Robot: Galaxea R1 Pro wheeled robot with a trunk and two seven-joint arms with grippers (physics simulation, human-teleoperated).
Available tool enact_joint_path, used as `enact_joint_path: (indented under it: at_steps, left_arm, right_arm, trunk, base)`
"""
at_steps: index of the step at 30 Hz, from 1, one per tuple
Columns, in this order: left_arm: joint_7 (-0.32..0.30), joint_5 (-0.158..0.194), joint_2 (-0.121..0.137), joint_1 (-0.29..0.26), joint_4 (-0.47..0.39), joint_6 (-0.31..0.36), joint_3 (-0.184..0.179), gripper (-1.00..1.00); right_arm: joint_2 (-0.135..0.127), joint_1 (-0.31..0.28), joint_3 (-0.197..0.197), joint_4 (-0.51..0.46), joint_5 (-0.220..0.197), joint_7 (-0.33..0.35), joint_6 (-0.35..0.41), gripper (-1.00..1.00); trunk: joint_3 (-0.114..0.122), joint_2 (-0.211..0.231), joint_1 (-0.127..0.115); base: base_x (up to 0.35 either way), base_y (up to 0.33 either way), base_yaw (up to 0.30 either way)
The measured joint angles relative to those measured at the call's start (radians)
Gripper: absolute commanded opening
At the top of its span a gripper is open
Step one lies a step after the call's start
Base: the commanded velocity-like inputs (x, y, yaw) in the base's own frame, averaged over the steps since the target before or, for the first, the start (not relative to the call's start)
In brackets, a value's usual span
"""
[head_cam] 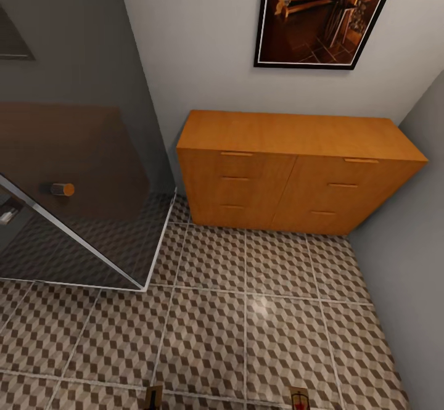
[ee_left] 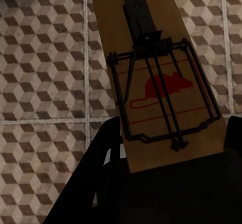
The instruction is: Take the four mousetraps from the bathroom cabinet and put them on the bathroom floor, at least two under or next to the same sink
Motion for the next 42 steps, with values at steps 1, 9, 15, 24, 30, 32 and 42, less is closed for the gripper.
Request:
enact_joint_path:
  at_steps: [1,9,15,24,30,32,42]
  left_arm:
    - [0.0,0.0,0.0,0.0,0.0,0.0,0.0,-1.0]
    - [0.0,0.0,0.001,0.0,0.001,0.0,0.0,-1.0]
    - [0.0,0.0,0.002,0.0,0.002,0.0,0.0,-1.0]
    - [0.0,0.0,0.002,0.0,0.002,0.0,0.0,-1.0]
    - [0.0,0.0,0.002,0.0,0.002,0.0,0.0,-1.0]
    - [0.0,0.0,0.002,0.0,0.002,0.0,0.0,-1.0]
    - [0.0,0.0,0.002,0.0,0.002,0.0,0.0,-1.0]
  right_arm:
    - [0.001,0.0,0.0,0.0,0.0,-0.001,0.0,-1.0]
    - [0.004,0.0,0.0,0.0,0.0,-0.001,0.0,-1.0]
    - [0.007,0.001,0.0,0.0,0.0,-0.003,0.0,-1.0]
    - [0.007,0.0,0.0,0.0,-0.002,-0.003,0.0,-1.0]
    - [0.007,0.001,-0.001,0.0,-0.002,-0.002,0.0,-1.0]
    - [0.007,0.001,-0.001,0.0,-0.002,-0.002,0.0,-1.0]
    - [-0.005,0.001,0.0,0.001,0.001,-0.001,0.0,-1.0]
  trunk:
    - [0.0,0.0,0.0]
    - [0.0,0.0,0.0]
    - [0.0,0.0,0.0]
    - [0.004,0.0,0.0]
    - [0.004,0.0,0.0]
    - [0.004,0.0,0.0]
    - [0.004,0.0,0.0]
  base:
    - [0.0,0.0,0.0]
    - [0.0,0.0,0.0]
    - [0.0,0.0,0.0]
    - [0.0,0.0,0.0]
    - [0.0,0.0,0.0]
    - [0.0,0.0,0.0]
    - [0.0,0.0,0.0]
